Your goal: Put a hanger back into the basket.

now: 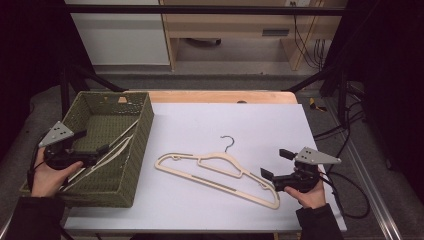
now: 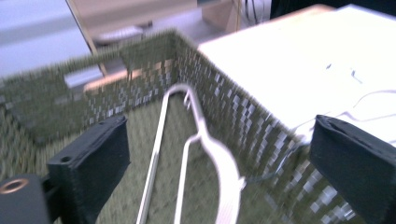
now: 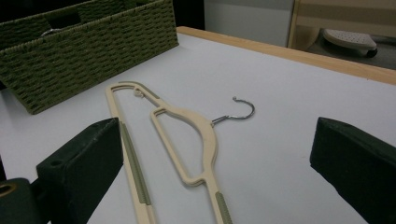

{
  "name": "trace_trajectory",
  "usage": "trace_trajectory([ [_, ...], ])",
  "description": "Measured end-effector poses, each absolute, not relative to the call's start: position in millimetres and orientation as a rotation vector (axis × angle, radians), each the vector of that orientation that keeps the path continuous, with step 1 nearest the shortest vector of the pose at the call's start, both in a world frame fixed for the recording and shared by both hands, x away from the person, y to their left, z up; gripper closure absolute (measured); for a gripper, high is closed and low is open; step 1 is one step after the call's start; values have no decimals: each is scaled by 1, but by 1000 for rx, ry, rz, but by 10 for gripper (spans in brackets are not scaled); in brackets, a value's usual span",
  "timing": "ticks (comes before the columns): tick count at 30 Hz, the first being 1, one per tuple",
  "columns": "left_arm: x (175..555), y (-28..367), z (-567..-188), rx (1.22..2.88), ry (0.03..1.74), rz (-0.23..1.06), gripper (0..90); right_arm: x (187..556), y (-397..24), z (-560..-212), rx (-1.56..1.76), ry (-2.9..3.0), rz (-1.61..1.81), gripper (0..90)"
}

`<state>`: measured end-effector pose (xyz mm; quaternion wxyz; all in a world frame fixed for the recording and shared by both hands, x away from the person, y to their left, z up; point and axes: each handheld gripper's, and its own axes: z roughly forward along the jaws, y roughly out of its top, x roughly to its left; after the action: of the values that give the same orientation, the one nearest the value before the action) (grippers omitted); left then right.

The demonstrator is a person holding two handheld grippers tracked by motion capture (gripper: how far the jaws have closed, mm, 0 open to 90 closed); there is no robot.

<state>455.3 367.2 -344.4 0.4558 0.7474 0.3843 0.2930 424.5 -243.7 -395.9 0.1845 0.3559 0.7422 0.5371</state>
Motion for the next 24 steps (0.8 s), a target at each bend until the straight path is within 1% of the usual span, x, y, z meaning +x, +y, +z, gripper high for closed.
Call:
trace_trajectory([
  [2, 453, 365, -342, 1830, 933, 729, 87, 424, -243, -395, 1006, 2084, 1518, 42],
  [4, 446, 350, -333, 1787, 872, 736, 119, 425, -242, -395, 1000, 2103, 1525, 51],
  [6, 442, 340, -329, 1757, 835, 736, 197, 425, -240, -395, 997, 2103, 1508, 48],
  [7, 440, 335, -328, 1749, 826, 716, 264, 426, -239, -395, 997, 2099, 1509, 49],
  [10, 436, 316, -327, 1724, 799, 689, 266, 427, -237, -395, 992, 2111, 1486, 64],
  [12, 433, 302, -327, 1709, 763, 679, 238, 427, -235, -397, 974, 2142, 1436, 68],
  [13, 432, 293, -327, 1710, 746, 660, 244, 428, -234, -398, 977, 2151, 1419, 67],
  [19, 424, 251, -329, 1714, 693, 652, 241, 431, -229, -405, 1022, 2208, 1355, 73],
  [24, 423, 222, -343, 1718, 675, 547, 204, 431, -230, -411, 1043, 2212, 1348, 87],
])
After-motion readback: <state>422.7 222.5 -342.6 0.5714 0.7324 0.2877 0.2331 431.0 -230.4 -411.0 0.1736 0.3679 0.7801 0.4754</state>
